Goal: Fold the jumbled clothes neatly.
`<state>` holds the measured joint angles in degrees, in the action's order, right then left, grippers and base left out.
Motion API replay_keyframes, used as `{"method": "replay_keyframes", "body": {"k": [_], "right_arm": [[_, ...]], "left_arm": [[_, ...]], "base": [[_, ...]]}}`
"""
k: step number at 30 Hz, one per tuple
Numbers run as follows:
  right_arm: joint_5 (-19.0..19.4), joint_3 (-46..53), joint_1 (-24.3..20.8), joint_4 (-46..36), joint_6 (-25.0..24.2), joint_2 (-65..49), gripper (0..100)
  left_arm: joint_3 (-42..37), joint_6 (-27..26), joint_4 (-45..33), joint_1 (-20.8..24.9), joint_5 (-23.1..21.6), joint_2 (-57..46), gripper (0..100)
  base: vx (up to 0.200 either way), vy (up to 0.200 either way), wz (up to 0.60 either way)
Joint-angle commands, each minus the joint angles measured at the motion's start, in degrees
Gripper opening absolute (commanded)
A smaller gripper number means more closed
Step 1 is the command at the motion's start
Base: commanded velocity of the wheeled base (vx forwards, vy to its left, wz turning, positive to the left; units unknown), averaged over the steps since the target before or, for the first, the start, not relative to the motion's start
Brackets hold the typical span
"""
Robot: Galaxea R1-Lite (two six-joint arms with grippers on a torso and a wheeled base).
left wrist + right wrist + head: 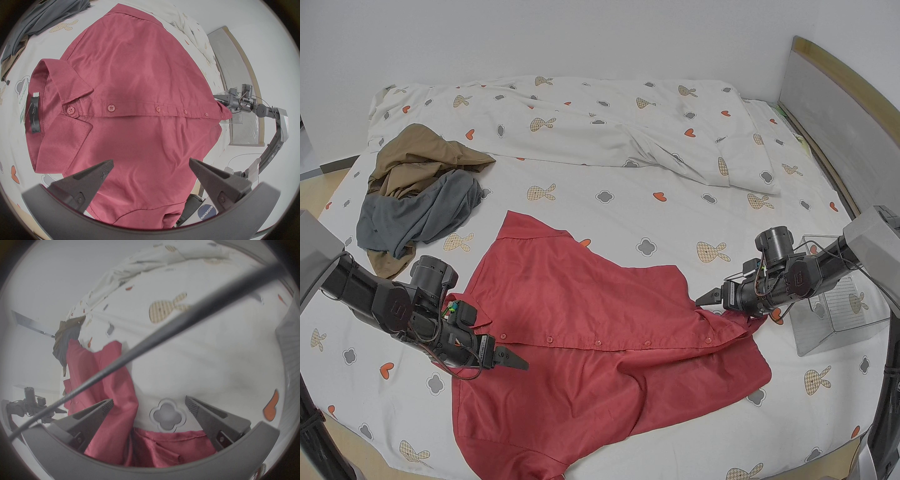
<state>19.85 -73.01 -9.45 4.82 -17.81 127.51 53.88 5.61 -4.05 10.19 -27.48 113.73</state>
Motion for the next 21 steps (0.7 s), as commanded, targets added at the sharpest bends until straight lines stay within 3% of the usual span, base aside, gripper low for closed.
{"method": "replay_keyframes", "body": {"k": [1,5,6,21], "right_arm": [[3.6,-1.4,0.1,-2.8,-0.2,1.2,100],[7.0,-2.0,1.0,-3.1,-0.5,0.7,100],[7.2,-2.4,1.2,-3.1,-0.6,0.6,0],[7.5,-6.4,4.0,-3.1,-2.3,-5.5,0]], "left_arm": [[0.1,0.0,0.0,0.0,0.1,0.4,100],[0.1,0.0,0.0,0.0,0.1,0.6,100],[0.1,0.0,0.0,0.0,0.1,0.6,100],[0.1,0.0,0.0,0.0,0.1,0.7,100]], "base": [[0.0,0.0,0.0],[0.0,0.0,0.0],[0.0,0.0,0.0],[0.0,0.0,0.0]]}}
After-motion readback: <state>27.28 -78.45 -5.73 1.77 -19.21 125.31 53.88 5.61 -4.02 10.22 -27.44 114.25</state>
